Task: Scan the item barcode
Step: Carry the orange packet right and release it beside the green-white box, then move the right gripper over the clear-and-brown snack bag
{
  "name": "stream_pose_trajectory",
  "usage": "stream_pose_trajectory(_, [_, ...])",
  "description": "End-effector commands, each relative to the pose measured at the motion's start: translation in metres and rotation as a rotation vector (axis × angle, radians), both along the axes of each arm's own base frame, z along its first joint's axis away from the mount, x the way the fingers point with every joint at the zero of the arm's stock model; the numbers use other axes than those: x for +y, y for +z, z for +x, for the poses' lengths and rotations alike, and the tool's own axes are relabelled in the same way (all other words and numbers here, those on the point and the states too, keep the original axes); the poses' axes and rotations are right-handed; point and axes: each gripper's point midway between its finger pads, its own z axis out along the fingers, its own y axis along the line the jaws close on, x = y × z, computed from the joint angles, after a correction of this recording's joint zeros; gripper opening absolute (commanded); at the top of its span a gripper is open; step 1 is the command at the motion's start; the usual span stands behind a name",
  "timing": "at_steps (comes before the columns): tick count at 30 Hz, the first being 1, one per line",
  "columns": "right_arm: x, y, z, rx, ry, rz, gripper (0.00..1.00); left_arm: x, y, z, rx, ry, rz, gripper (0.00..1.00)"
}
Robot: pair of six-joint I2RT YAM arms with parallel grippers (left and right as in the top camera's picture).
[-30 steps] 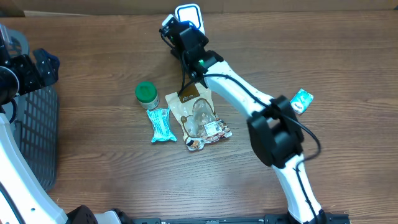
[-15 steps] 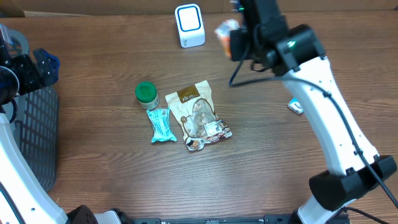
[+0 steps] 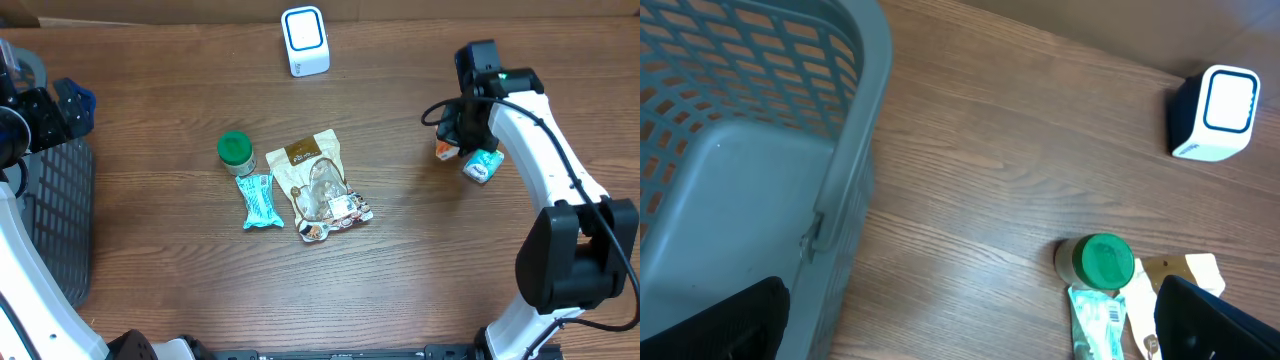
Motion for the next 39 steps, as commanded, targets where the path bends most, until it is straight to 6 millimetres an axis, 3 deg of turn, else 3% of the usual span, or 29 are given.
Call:
stream_pose_trajectory(1, [-0.006, -0.013, -0.009, 0.023, -0.028, 0.007, 0.2, -0.002, 0.001, 0.002, -0.01, 0.0, -0.017, 1.0])
stream_pose_trajectory(2, [-0.008, -0.015, -0.011, 0.031, -0.032, 0.006, 0.31, -0.002, 0.001, 0.002, -0.01, 0.0, -0.017, 1.0])
stream_pose_trajectory(4, [-0.008, -0.016, -0.014, 0.044, -0.033, 0.005, 0.63, -0.002, 0.001, 0.002, -0.01, 0.0, -0.017, 0.99])
stream_pose_trajectory(5, [-0.009, -0.016, -0.016, 0.05, -0.033, 0.005, 0.72, -0.002, 0.001, 0.002, -0.01, 0.0, -0.017, 1.0])
stream_pose_trajectory(8, [-0.001, -0.016, -0.016, 0.059, 0.014, 0.041, 0.79, -0.002, 0.001, 0.002, -0.01, 0.0, -0.017, 0.99])
stream_pose_trajectory(16, [0.081, 0.006, -0.003, -0.029, 0.315, 0.468, 0.78, -0.002, 0.001, 0.002, -0.01, 0.0, -0.017, 1.0])
stream_pose_trajectory(21, [0.123, 0.019, -0.011, -0.035, 0.403, 0.623, 0.7, -0.002, 0.001, 0.002, -0.01, 0.0, -0.017, 1.0])
stream_pose_trajectory(27, [0.181, 0.015, -0.039, 0.02, 0.542, 0.593, 0.61, -0.002, 0.001, 0.002, -0.01, 0.0, -0.017, 1.0])
stream_pose_trajectory(36, [0.251, 0.002, -0.072, 0.064, 0.504, 0.539, 0.47, -0.002, 0.001, 0.002, -0.01, 0.0, -0.017, 0.99])
stream_pose_trajectory(39, [0.265, -0.008, -0.084, 0.068, 0.497, 0.506, 0.47, -0.002, 0.001, 0.002, -0.01, 0.0, -0.017, 1.0])
